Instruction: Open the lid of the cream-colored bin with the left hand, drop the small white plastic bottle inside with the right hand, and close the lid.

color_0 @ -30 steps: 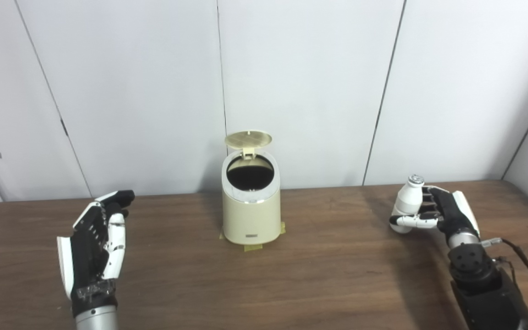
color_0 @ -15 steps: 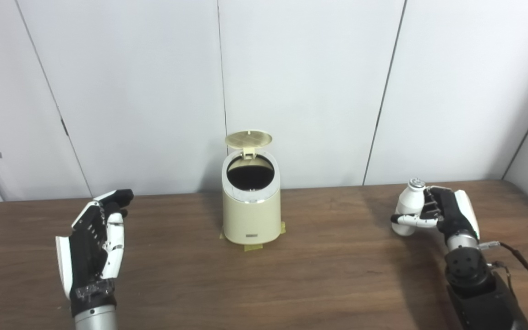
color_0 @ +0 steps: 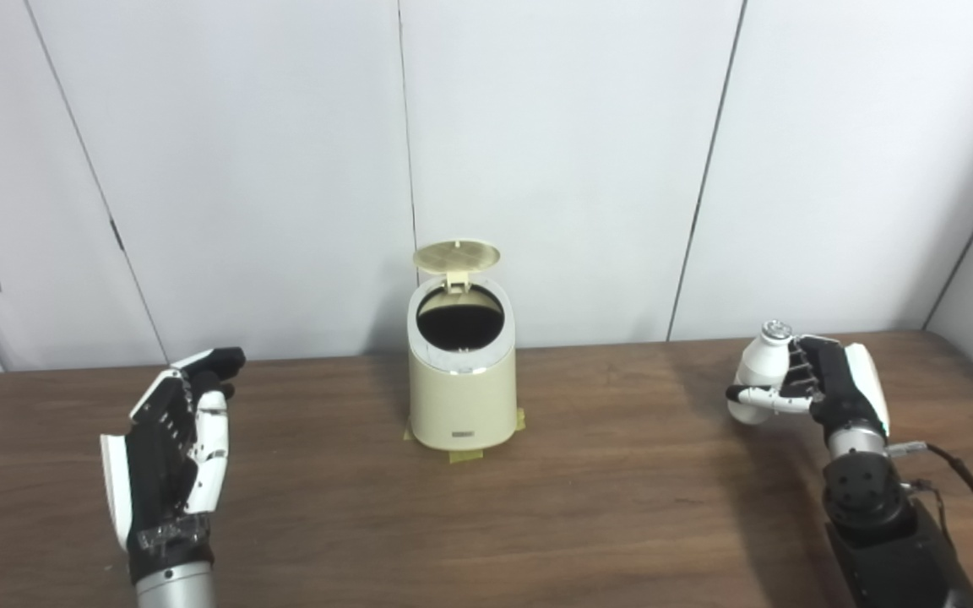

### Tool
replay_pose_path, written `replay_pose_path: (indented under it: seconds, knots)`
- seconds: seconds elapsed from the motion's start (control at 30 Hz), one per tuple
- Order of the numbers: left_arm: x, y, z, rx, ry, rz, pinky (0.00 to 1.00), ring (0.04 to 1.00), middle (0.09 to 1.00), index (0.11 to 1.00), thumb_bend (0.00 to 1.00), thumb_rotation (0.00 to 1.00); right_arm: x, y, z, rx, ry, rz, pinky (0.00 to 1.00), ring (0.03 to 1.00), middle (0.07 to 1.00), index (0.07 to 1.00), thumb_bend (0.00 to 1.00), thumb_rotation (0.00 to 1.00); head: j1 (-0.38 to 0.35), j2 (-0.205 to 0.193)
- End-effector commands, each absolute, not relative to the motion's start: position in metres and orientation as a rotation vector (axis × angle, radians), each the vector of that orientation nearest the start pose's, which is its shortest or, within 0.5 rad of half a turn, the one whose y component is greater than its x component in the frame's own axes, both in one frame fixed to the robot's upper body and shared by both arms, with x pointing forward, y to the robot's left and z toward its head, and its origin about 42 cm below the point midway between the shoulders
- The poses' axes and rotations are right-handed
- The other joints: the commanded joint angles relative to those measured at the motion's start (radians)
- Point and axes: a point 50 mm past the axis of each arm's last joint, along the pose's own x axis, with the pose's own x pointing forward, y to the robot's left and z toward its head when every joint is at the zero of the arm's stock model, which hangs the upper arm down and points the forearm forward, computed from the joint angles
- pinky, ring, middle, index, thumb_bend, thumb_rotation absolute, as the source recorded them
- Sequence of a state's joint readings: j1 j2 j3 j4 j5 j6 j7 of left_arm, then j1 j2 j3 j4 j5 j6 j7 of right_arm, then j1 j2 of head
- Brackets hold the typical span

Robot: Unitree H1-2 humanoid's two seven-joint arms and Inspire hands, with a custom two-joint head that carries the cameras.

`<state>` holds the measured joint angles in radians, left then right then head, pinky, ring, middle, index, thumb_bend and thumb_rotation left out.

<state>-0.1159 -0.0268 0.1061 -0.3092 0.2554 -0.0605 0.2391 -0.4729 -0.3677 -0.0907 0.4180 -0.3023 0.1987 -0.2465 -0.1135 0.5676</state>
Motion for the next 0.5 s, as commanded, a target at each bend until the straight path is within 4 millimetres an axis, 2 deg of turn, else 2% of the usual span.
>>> replay_pose_path:
  seconds: [0.0,0.1,0.37,0.47]
  knots:
    - [0.300,0.229,0.238,0.177,-0.588,0.363,0.68,0.714,0.677,0.655,0.19,0.65,0.436,-0.368,0.208,-0.625,-0.043,-0.459,0.42,0.498,0.520,0.465,0.52,0.00,0.000,0.001]
    - [0.300,0.228,0.238,0.173,-0.587,0.362,0.69,0.719,0.679,0.657,0.20,0.67,0.437,-0.365,0.212,-0.620,-0.072,-0.435,0.44,0.513,0.520,0.465,0.52,0.00,0.000,0.000]
    - [0.301,0.226,0.239,0.174,-0.589,0.362,0.69,0.716,0.678,0.655,0.19,0.66,0.434,-0.331,0.253,-0.613,-0.212,-0.354,0.43,0.493,0.507,0.465,0.53,0.00,0.004,-0.004]
    - [0.302,0.223,0.239,0.176,-0.587,0.359,0.69,0.715,0.677,0.656,0.19,0.66,0.435,-0.321,0.266,-0.632,-0.271,-0.321,0.37,0.444,0.480,0.485,0.53,0.00,0.009,-0.007]
